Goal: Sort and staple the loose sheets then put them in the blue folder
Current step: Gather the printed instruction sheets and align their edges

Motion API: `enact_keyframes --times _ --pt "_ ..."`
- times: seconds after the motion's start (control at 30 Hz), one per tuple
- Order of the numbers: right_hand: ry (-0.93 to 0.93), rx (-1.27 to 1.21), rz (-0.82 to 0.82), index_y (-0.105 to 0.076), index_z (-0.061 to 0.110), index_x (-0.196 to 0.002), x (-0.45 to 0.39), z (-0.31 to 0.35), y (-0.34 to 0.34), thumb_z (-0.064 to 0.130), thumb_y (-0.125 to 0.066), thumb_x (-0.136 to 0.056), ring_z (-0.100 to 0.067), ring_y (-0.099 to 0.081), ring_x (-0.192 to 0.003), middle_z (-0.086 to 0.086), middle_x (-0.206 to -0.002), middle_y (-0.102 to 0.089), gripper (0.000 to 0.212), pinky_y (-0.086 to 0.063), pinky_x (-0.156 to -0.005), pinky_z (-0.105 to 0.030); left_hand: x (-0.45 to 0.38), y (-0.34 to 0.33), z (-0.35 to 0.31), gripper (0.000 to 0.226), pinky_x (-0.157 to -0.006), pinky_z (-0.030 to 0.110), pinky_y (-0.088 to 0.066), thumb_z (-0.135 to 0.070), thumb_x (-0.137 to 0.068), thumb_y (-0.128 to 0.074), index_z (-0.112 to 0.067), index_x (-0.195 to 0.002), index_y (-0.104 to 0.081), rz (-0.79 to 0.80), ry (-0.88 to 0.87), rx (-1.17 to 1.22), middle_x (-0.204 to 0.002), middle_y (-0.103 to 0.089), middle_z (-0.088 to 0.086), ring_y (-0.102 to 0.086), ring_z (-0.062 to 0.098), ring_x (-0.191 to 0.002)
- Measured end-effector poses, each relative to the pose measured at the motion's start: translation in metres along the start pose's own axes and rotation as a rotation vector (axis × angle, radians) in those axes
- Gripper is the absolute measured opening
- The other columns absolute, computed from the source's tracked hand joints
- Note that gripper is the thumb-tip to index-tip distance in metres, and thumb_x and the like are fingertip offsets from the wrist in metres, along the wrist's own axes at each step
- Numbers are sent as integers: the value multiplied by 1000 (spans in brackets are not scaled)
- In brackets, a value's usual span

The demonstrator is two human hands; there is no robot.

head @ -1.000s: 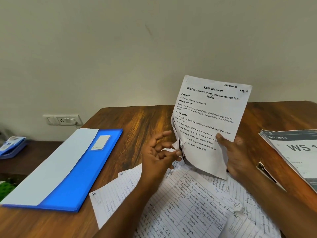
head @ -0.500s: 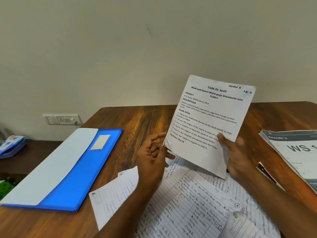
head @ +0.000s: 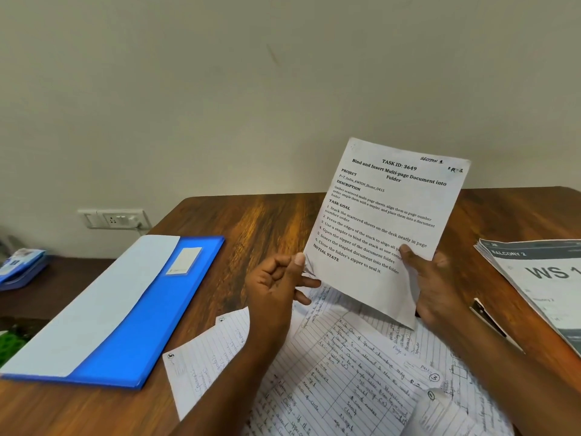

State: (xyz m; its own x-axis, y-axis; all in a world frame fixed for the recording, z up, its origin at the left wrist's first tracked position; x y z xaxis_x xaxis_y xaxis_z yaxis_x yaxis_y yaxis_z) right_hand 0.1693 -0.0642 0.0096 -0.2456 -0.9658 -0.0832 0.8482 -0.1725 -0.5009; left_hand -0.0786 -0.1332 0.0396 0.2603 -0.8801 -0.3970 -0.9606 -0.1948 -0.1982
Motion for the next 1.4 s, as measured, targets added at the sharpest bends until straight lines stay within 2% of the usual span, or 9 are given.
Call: enact_keyframes --times 0.13,0.43,0.63,0.73,0.83,1.0,1.23,1.33,1.4 --pt "4 0 -9 -59 4 -140 0 1 0 0 -65 -97 -30 -68 -124 -11 -135 -70 44 -48 -112 -58 1 1 2 14 -50 28 -58 -17 -92 -74 -4 -98 -76 -33 -13 -94 -93 -81 5 -78 29 -73" --pt "25 9 -58 -58 5 -141 -2 1 1 -3 -62 -98 -31 -67 -125 -12 -136 -69 43 -48 -112 -57 0 4 6 16 -54 33 -62 -6 -101 -63 -8 -113 -74 -102 11 -122 -92 -81 4 -79 27 -73" --pt "22 17 -75 -58 5 -142 -2 2 0 -3 -61 -99 -30 -67 -125 -10 -135 -70 44 -50 -111 -53 -2 4 6 16 -53 34 -61 -4 -102 -60 -11 -110 -72 -93 11 -150 -95 -80 3 -78 26 -75" --pt "22 18 -72 -57 5 -142 -2 1 1 -4 -61 -99 -30 -67 -125 -11 -137 -69 45 -48 -112 -56 -1 3 5 10 -52 34 -61 -9 -97 -70 -11 -107 -72 -77 7 -145 -94 -80 4 -77 27 -73" --pt "21 20 -66 -57 4 -142 -2 0 0 -4 -61 -98 -30 -67 -125 -11 -137 -69 45 -48 -112 -56 0 2 3 19 -52 33 -61 -14 -90 -79 -10 -105 -71 -60 5 -149 -95 -80 4 -78 27 -74" --pt "25 24 -75 -58 5 -142 -2 1 0 -4 -60 -100 -29 -67 -125 -11 -135 -70 44 -49 -112 -53 -1 5 7 11 -52 32 -61 -6 -98 -67 -10 -108 -70 -64 -18 -149 -94 -79 6 -77 26 -74" --pt "27 27 -63 -58 8 -142 0 3 0 -3 -60 -100 -27 -69 -123 -9 -134 -70 44 -55 -105 -45 -1 6 12 23 -54 34 -62 2 -102 -57 -10 -107 -76 -79 0 -208 -94 -79 6 -77 26 -73" --pt "40 13 -42 -58 6 -142 2 3 -1 -5 -60 -99 -27 -69 -122 -10 -134 -70 44 -58 -101 -40 0 6 8 11 -54 35 -62 -14 -93 -76 -10 -103 -77 -78 11 -208 -89 -80 4 -77 25 -70" --pt "53 15 -28 -58 5 -141 4 4 -3 -6 -59 -99 -25 -70 -120 -9 -132 -72 43 -59 -99 -38 1 6 6 28 -56 34 -62 -30 -79 -88 -11 -98 -77 -84 49 -219 -85 -79 5 -76 24 -69"
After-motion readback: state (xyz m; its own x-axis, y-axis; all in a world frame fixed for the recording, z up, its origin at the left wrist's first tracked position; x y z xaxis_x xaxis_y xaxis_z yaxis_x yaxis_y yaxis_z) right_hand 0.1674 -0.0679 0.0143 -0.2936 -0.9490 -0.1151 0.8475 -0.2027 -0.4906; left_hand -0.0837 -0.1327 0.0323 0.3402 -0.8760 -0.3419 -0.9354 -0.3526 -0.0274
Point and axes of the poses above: each hand's wrist, its own x-axis away from the middle knuckle, its own y-axis out of the back of the hand, z = x × y, the point moved 2 cm from there along -x, towards the middle knuckle
